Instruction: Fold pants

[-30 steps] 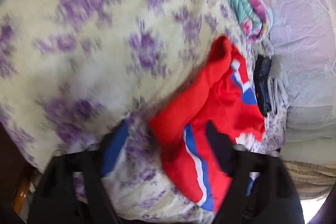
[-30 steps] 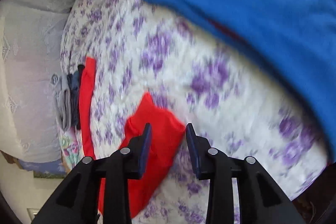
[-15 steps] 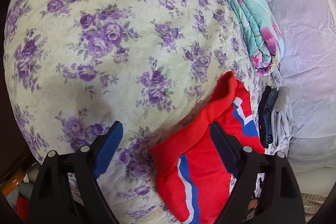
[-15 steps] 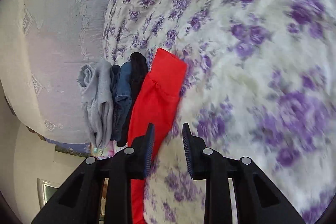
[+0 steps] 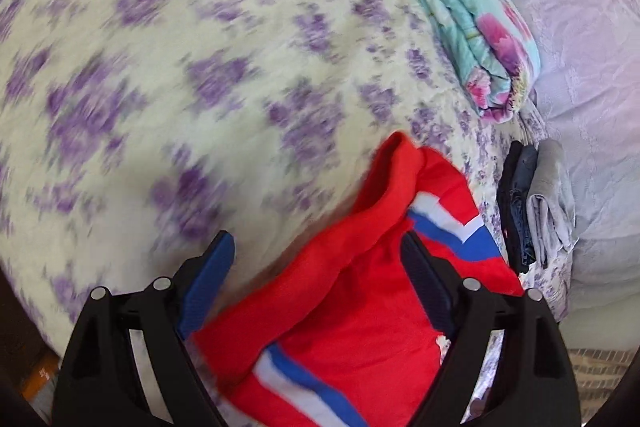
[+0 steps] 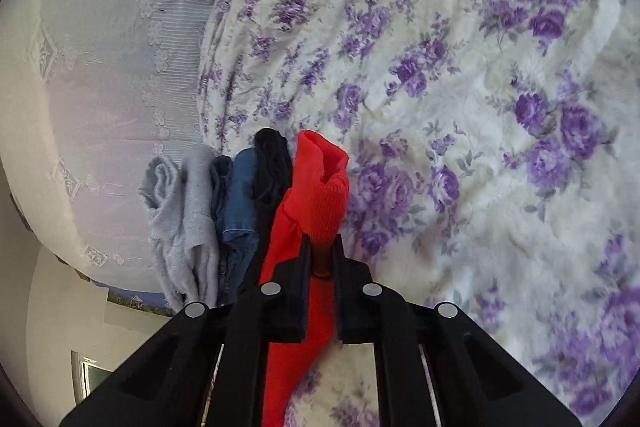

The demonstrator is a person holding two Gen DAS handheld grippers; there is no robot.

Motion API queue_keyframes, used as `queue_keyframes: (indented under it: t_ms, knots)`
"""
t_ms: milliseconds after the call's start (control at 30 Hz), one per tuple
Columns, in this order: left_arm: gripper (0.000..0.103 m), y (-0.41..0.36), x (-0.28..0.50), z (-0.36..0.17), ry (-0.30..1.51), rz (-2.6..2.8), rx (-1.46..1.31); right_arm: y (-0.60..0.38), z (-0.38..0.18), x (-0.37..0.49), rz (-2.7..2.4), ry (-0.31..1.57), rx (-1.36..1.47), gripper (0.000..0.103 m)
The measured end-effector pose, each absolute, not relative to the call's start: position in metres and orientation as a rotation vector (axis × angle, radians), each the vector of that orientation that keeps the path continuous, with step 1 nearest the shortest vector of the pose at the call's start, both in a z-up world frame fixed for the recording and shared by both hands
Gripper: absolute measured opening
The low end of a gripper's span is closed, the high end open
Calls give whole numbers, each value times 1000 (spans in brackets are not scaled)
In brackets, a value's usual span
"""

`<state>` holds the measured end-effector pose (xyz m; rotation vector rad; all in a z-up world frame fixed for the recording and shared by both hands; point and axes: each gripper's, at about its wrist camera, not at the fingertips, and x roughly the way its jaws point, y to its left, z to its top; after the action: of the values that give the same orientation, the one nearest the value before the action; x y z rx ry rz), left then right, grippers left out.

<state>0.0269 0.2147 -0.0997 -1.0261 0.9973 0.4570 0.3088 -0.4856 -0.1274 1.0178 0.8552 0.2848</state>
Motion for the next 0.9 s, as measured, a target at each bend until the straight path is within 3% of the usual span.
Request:
queue_keyframes:
  t_ms: [133,400,433,467,500,600,767,867,900]
  knots:
    - [83,228,81,-106,1026,390,-938,-513,-103,261,247,863,987,9]
    - [81,224,152,-136,1126,177,-925,-540,-143,199,96,915,1067,9]
    - [60,223,158,-137,1125,148,-914,-538,-144,196,91,917,1068,9]
    - [44,221,163,-138,1121,105,-905,-537,-145,195,88,915,1076,9]
    - [40,219,167,-139,1133,87,-897,-536,-145,193,85,911,1082,9]
    - [9,220,168,-130,1086,72,-903,-535,-135,191,90,881,1089,9]
    - [9,239,174,-108,985,89,-948,-531,-118,206,112,856,1038,9]
    - [10,242,184,-124,1009,143,-933,-528,-148,221,45,969,949,10]
    - [15,243,187,-137,1040,173,-944,-531,-163,222,13,1009,954,15]
